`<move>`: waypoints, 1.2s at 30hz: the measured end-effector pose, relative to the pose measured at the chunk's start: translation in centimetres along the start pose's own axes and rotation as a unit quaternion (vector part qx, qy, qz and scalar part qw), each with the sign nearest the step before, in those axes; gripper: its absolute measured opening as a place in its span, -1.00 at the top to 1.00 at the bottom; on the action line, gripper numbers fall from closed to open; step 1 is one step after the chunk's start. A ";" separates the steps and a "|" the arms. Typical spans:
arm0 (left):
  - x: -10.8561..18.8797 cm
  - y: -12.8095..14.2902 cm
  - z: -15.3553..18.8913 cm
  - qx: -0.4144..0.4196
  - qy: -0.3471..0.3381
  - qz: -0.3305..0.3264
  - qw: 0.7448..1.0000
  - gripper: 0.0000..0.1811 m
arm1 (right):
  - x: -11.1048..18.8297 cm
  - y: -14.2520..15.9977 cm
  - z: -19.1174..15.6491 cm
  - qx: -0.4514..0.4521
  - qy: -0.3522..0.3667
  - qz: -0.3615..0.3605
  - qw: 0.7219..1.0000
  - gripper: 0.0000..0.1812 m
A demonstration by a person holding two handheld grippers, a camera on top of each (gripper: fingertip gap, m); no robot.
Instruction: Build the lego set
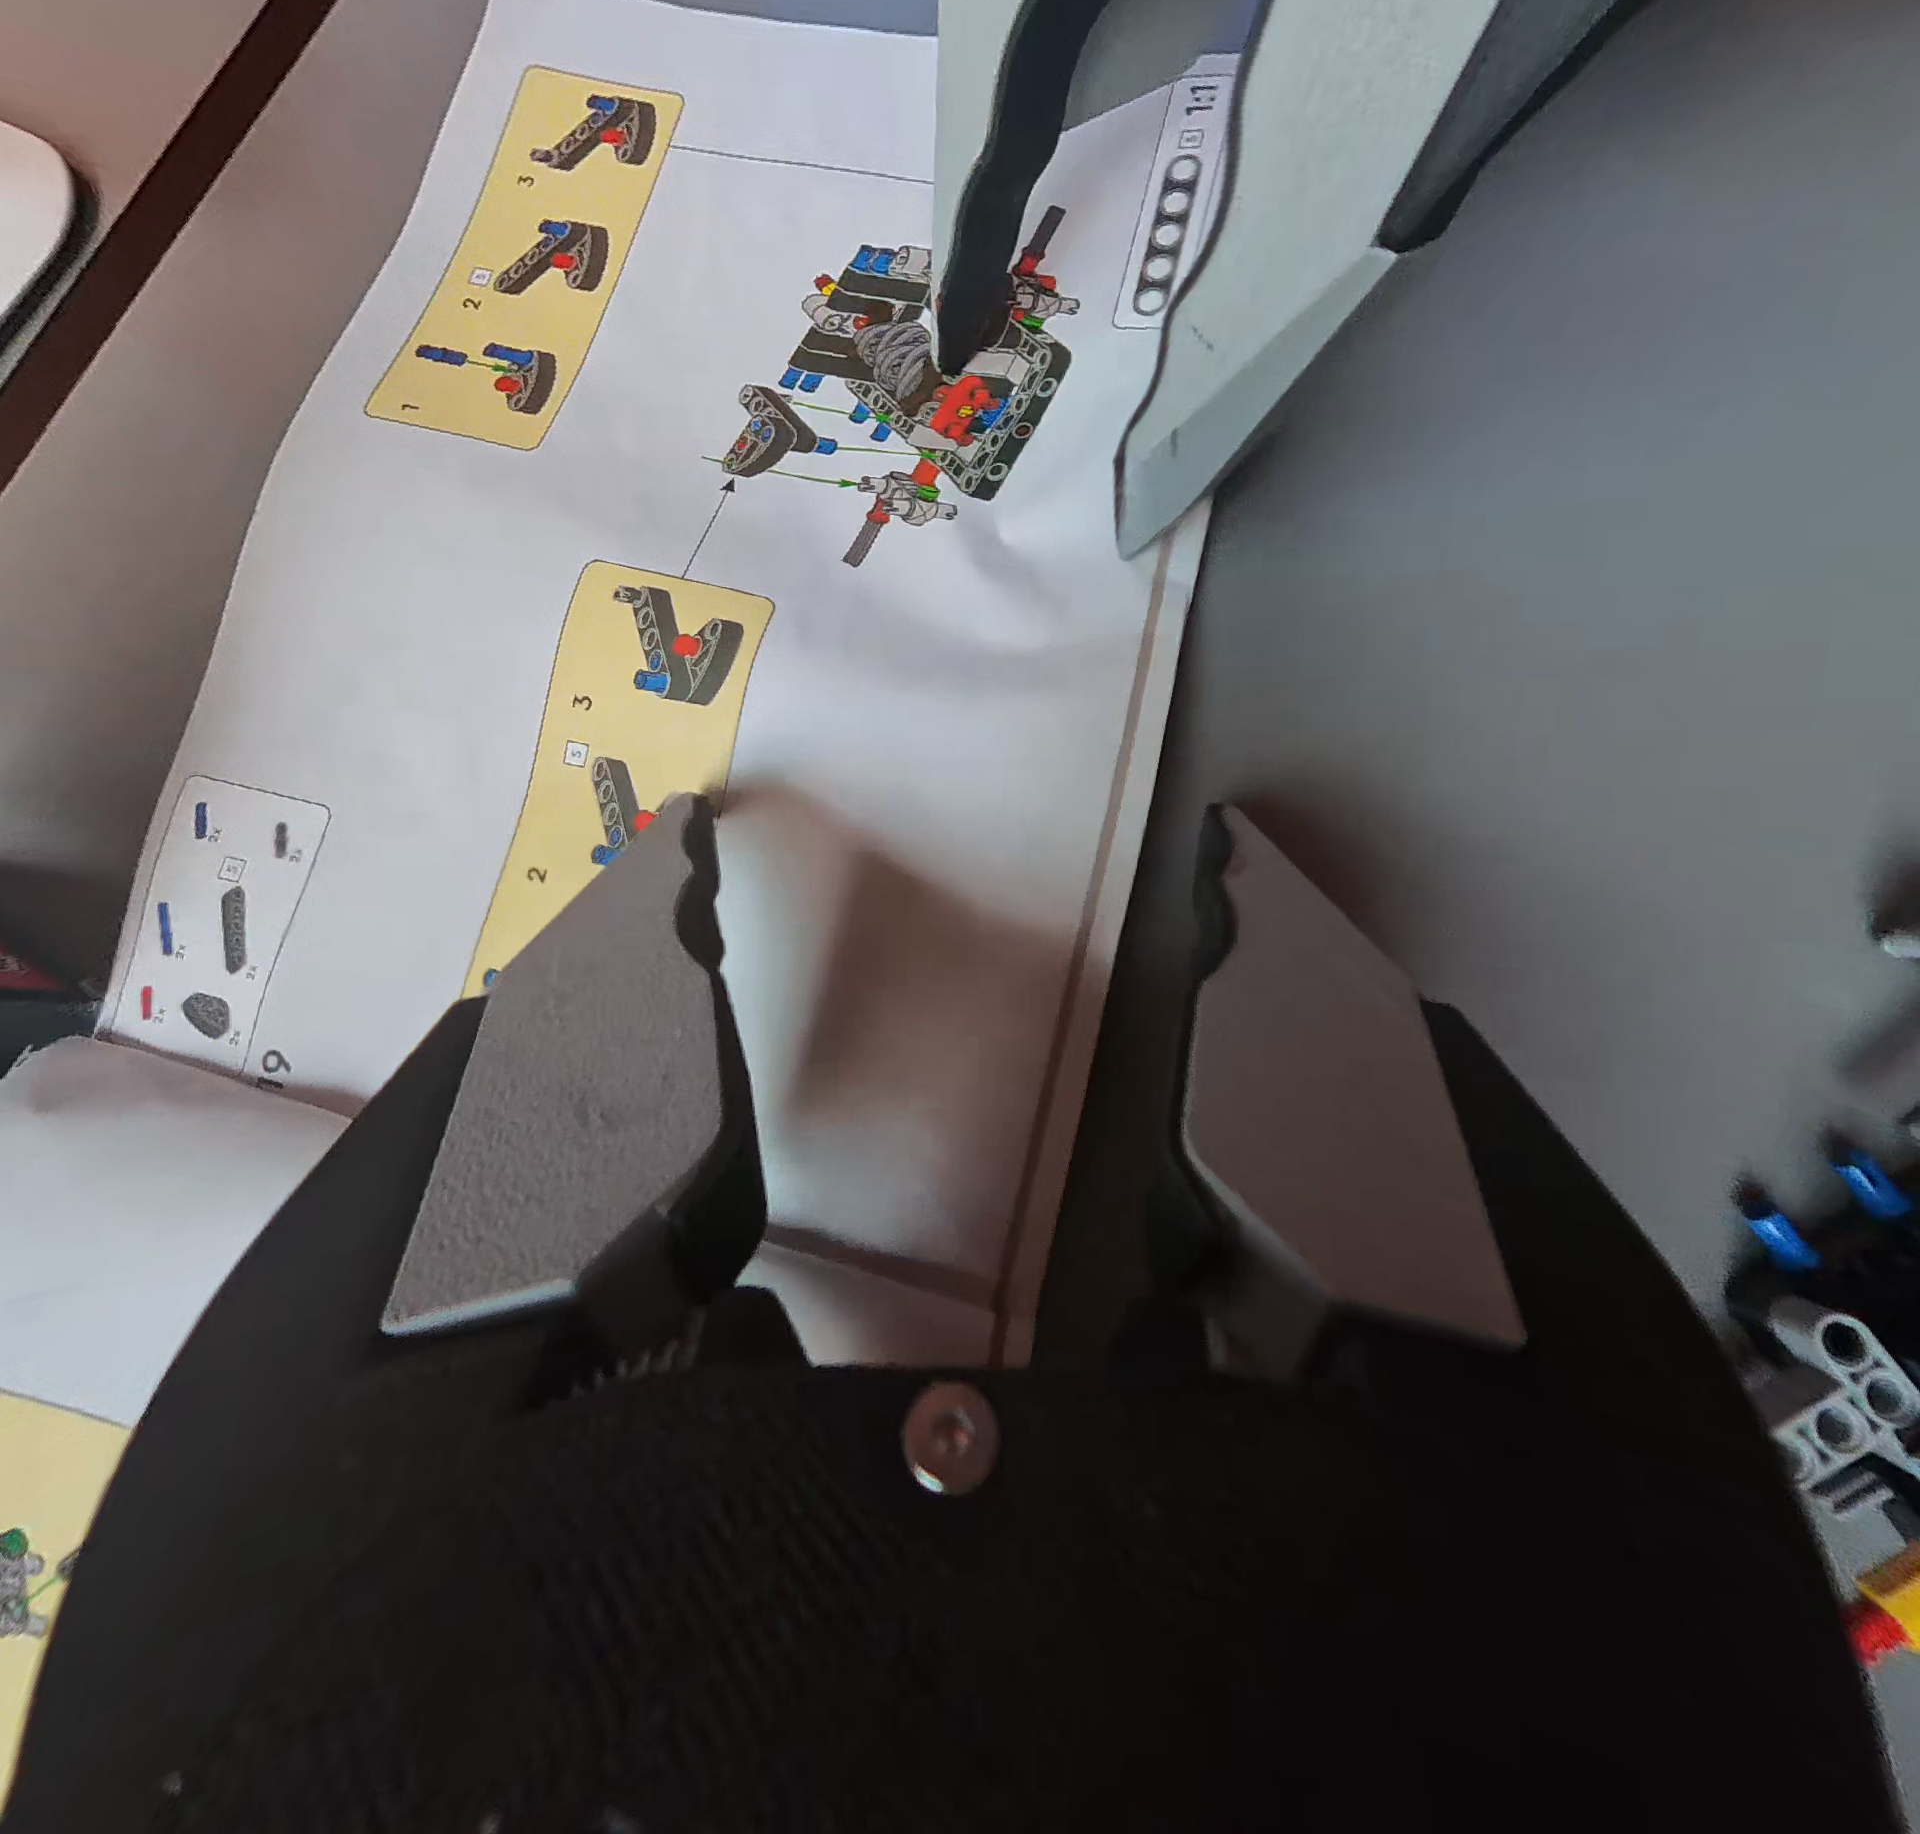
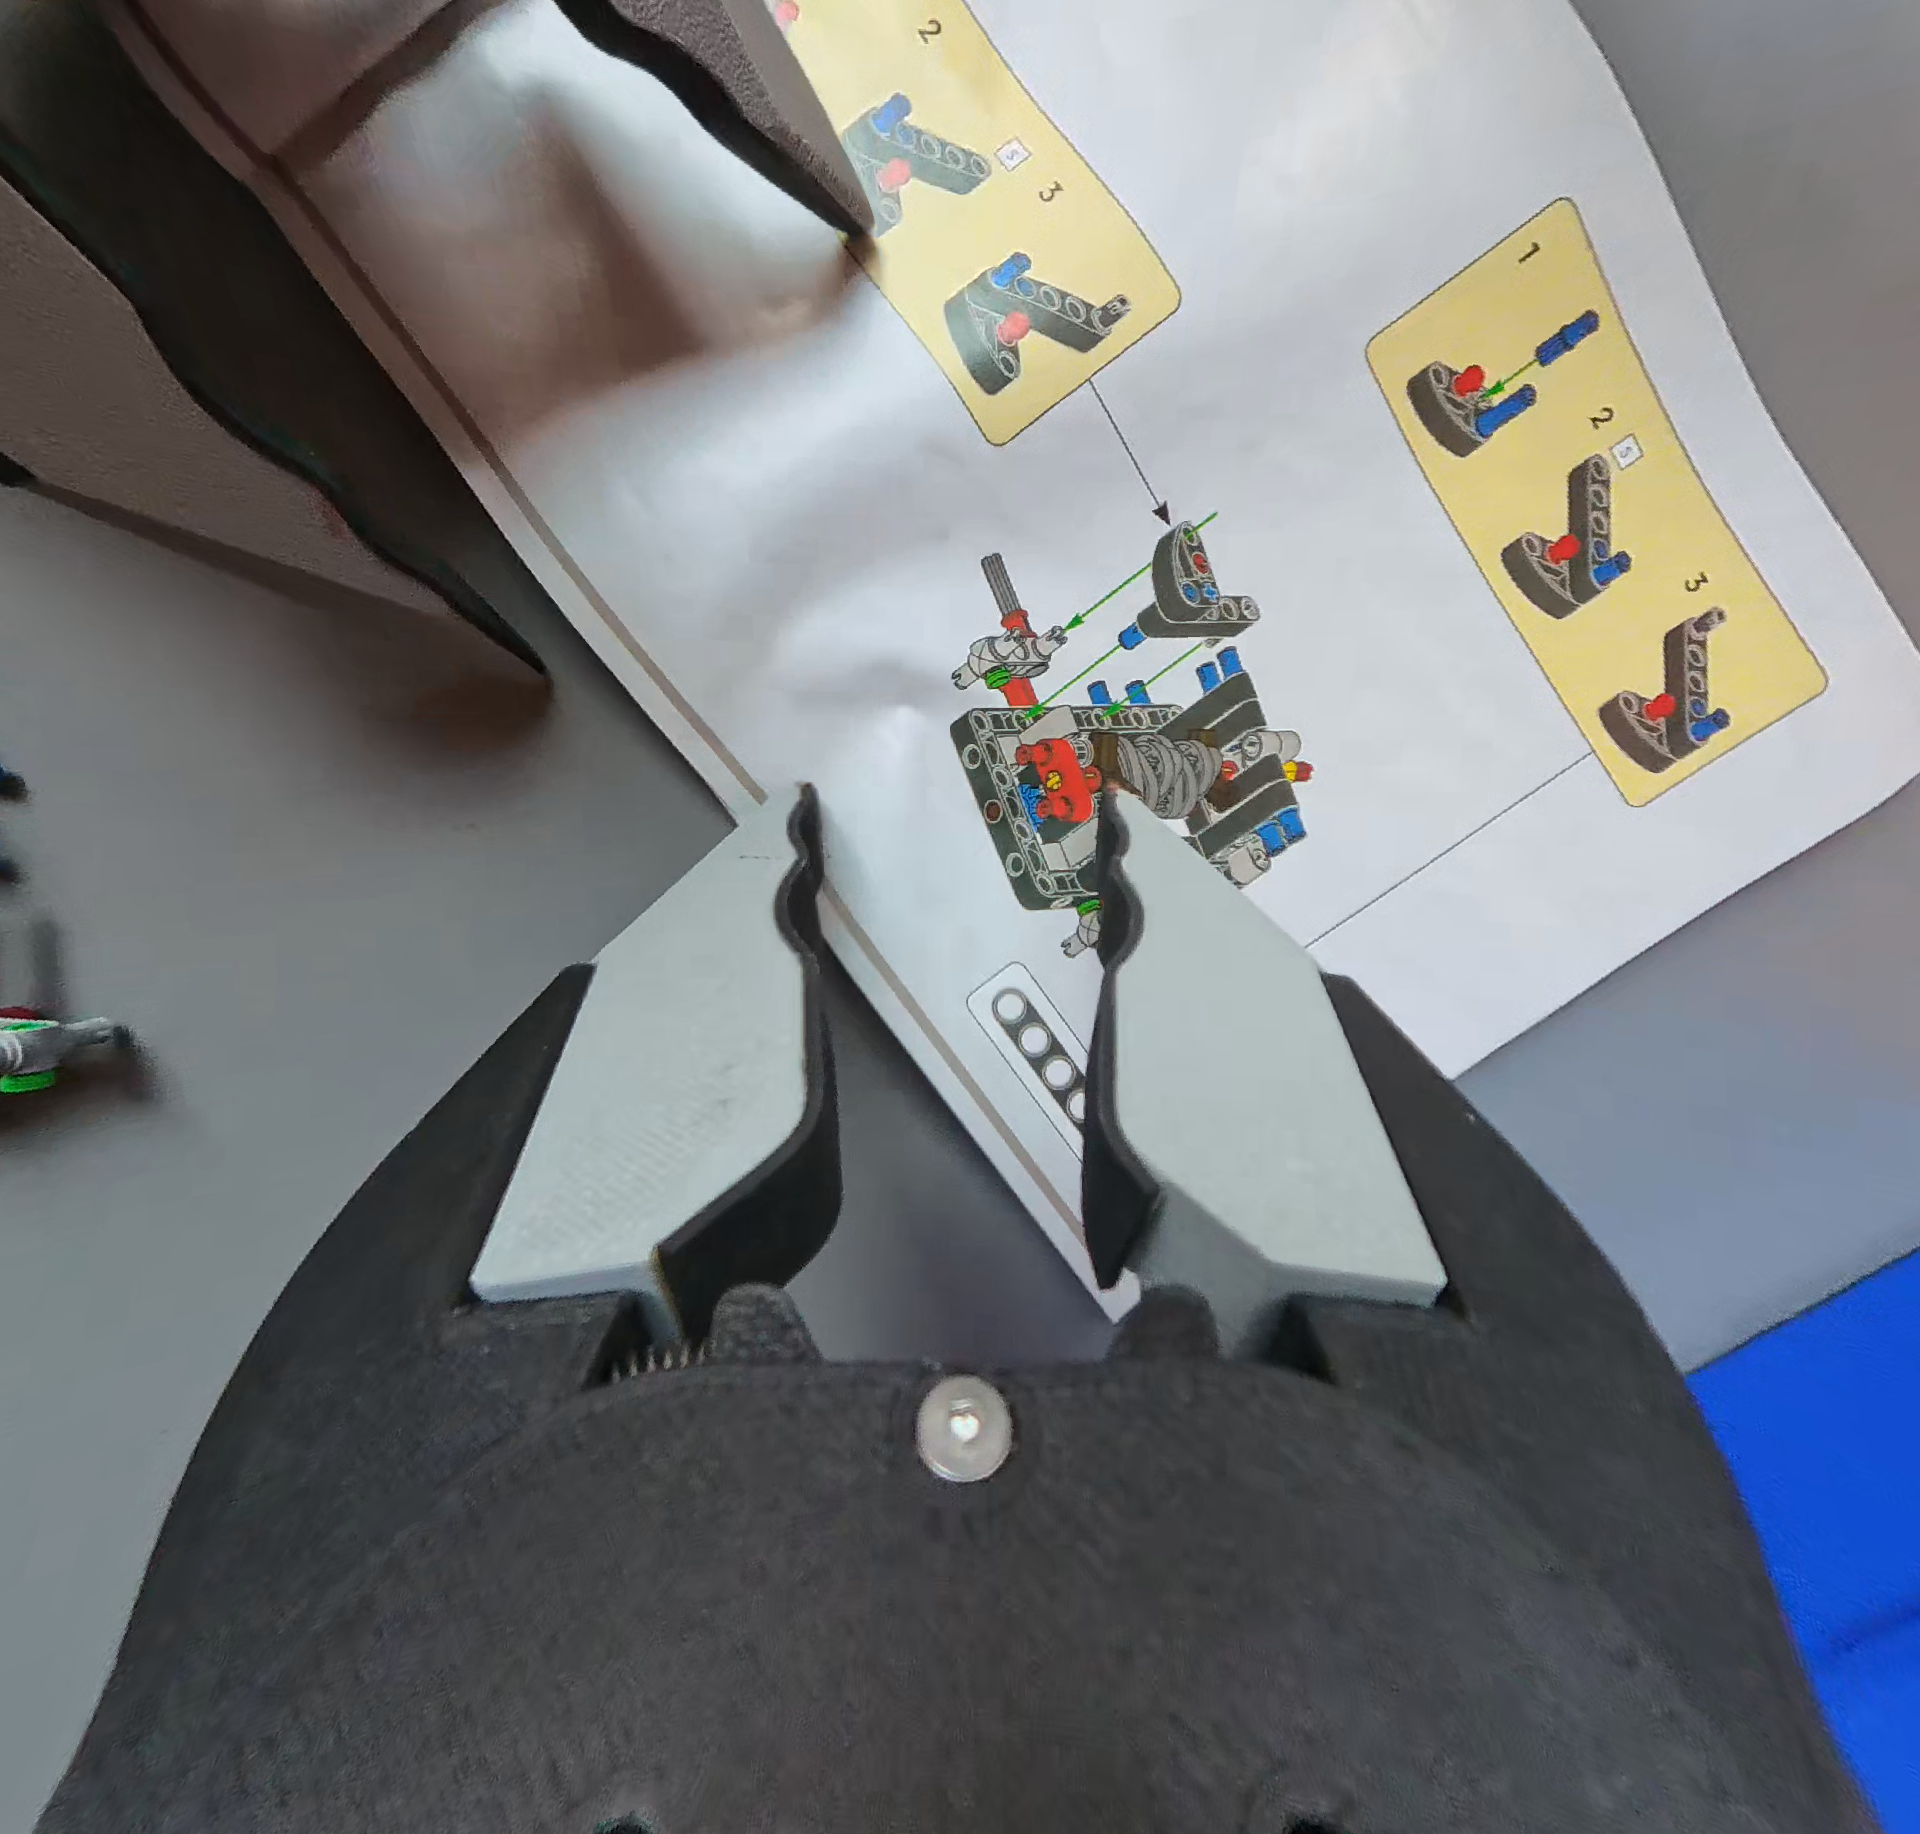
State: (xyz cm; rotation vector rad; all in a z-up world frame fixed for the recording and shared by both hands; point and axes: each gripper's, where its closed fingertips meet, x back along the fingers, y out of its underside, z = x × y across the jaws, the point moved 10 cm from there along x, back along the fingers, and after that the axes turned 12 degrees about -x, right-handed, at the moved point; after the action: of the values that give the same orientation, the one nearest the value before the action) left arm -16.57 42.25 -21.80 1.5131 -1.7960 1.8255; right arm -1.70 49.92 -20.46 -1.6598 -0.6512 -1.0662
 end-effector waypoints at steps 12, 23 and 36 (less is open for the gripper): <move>0.0 -0.5 -0.8 0.002 0.011 0.012 1.000 0.13 | 0.1 0.4 0.4 0.004 -0.012 0.021 1.000 0.48; 0.6 -0.7 -1.0 -0.004 0.005 0.018 1.000 0.11 | 0.1 0.1 0.3 0.005 -0.007 0.010 1.000 0.49; 1.0 -1.9 1.1 -0.130 -0.089 -0.010 0.987 0.21 | 0.1 0.1 0.3 0.000 -0.009 0.009 1.000 0.49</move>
State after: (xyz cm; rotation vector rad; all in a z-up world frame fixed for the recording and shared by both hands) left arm -15.16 41.32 -20.08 1.6250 -1.9982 1.4165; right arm -1.50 50.18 -20.44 -1.6732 -0.6472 -1.0391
